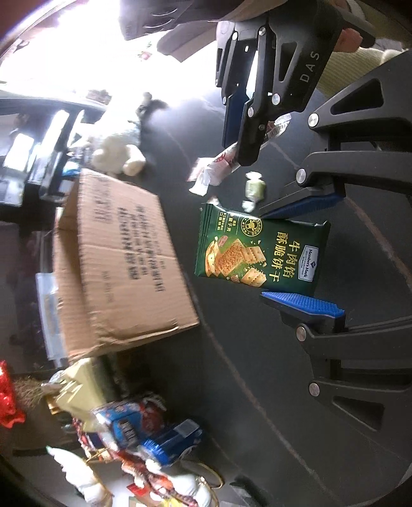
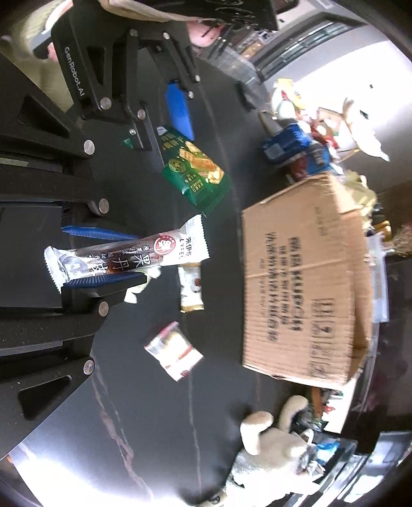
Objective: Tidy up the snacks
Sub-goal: 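Carry both packets over the box and open both tools to drop them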
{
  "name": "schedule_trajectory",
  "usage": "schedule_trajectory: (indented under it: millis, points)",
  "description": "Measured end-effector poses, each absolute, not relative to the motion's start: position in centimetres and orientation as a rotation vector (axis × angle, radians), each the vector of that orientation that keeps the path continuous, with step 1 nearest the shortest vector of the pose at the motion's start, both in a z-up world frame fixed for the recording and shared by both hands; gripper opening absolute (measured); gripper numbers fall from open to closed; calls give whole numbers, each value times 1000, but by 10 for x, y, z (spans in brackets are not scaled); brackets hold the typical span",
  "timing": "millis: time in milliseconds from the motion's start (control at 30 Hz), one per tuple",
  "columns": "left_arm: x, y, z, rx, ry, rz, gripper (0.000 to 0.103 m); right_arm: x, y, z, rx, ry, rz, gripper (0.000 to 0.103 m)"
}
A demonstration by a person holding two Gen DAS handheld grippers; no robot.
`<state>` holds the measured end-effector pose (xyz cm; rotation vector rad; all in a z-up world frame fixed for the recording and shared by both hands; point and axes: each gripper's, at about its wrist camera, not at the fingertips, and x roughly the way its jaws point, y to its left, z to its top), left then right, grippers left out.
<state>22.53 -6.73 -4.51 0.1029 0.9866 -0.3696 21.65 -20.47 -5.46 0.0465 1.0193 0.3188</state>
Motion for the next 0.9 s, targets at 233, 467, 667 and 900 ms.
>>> schedule_trajectory:
  millis: [233,467,667,900]
  points:
    - [229,-63,-8,59,898,-353,45,222,-211,-17,85,920,303,21]
    - [233,-63,24,37,828,-354,45,228,-212,15,119,835,302,21]
    - [241,-64,49,31,774,-350,45,233,-212,39,129,776,307,21]
    - [262,-65,72,24,750,-344,45,253,-213,62,137,737,309,21]
